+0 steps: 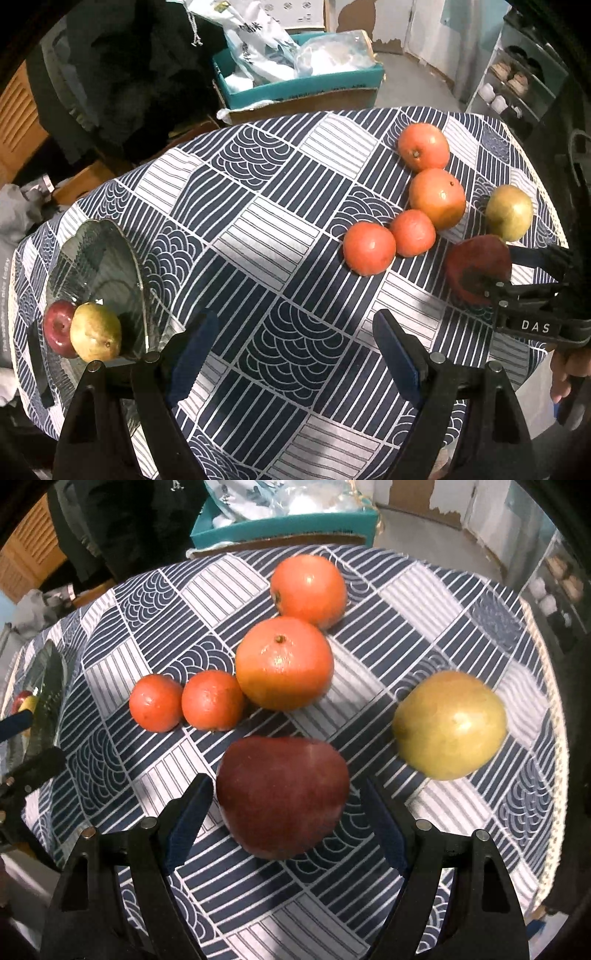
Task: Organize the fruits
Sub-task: 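Move both tools toward the remaining fruit cluster, then grasp an orange with the left tool while the right tool grasps the other red apple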
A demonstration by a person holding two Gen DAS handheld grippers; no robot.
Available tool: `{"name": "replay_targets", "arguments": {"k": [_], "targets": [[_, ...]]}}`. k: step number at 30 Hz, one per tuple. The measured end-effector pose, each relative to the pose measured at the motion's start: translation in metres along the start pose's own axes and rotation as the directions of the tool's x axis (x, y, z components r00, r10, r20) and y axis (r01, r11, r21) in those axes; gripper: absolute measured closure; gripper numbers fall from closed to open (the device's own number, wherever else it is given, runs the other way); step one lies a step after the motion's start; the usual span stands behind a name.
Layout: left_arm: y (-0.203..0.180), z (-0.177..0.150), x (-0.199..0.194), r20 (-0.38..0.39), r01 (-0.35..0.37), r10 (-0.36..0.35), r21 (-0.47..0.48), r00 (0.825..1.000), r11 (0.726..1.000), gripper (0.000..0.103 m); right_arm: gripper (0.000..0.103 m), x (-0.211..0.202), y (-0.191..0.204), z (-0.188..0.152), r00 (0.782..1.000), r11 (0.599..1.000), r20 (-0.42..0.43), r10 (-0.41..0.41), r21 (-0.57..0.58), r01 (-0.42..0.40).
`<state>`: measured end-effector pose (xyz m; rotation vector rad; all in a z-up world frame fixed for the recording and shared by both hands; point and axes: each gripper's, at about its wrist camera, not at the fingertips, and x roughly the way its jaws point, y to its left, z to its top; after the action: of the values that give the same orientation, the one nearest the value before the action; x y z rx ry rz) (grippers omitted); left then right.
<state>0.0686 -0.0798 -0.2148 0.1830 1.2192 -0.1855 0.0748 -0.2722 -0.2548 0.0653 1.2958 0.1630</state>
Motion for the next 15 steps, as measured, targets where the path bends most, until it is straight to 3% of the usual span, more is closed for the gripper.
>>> {"name": "replay_targets", "arguments": {"k": [11, 15], "targets": [[-0.01, 0.014, 0.025, -0.019, 0.027, -0.026, 0.008, 0.999, 1.0, 0.016, 0.027, 0.01, -0.003, 0.003, 0.999, 0.999, -0.006, 0.036, 0.003, -0.036], [-0.018, 0.024, 0.036, -0.023, 0.028, -0.027, 0.04, 0.999, 0.999, 0.016, 0.028, 0.004, -0.009, 0.007, 0.999, 1.0, 0.044, -0.006, 0.008, 0.006]]}}
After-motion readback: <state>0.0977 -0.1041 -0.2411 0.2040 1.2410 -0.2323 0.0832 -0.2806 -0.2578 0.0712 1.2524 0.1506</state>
